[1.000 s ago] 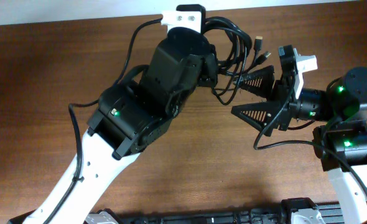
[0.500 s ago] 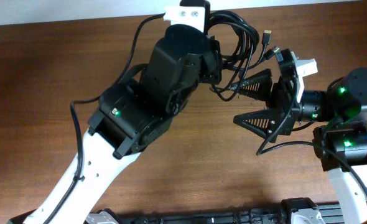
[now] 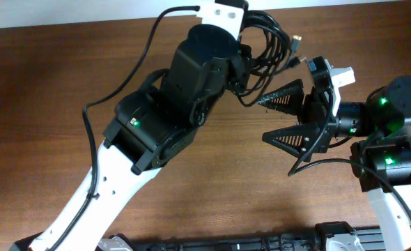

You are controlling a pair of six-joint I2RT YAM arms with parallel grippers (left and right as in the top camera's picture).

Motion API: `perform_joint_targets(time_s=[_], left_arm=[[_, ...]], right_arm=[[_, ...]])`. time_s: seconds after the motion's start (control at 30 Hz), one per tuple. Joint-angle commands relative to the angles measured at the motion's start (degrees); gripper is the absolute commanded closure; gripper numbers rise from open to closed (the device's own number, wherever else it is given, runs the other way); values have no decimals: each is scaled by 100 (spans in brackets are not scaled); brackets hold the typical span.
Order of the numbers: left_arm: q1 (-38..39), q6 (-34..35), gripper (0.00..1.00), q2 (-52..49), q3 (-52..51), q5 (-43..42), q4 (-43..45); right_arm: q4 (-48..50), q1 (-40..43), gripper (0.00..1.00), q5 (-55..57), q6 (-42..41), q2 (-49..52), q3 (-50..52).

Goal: Untangle cables

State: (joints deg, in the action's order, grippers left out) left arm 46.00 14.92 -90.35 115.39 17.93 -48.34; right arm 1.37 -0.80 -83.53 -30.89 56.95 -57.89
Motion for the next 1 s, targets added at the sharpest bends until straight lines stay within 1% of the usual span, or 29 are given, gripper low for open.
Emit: perform_joint_targets(time_s=[0.0,0.23,0.37,0.5,0.73,0.97], left_arm=[[9,-116,100,15,90,573,74],[13,-28,100,13,90,695,68],[15,562,100,-35,90,688,-96],[96,962,100,-96,90,590,-256],[404,992,100,-157,90,566,-273],[531,990,100,-157,90,542,-278]], right_arm=[[17,4,1,-87,15,-31,-20],[15,4,1,-50,-9,-31,-20],[15,4,1,17,-13,-31,-20],[17,4,2,264,-249,-31,-20],[17,4,1,341,-245,-31,-20],[15,7,1,527,-210,-31,-20]])
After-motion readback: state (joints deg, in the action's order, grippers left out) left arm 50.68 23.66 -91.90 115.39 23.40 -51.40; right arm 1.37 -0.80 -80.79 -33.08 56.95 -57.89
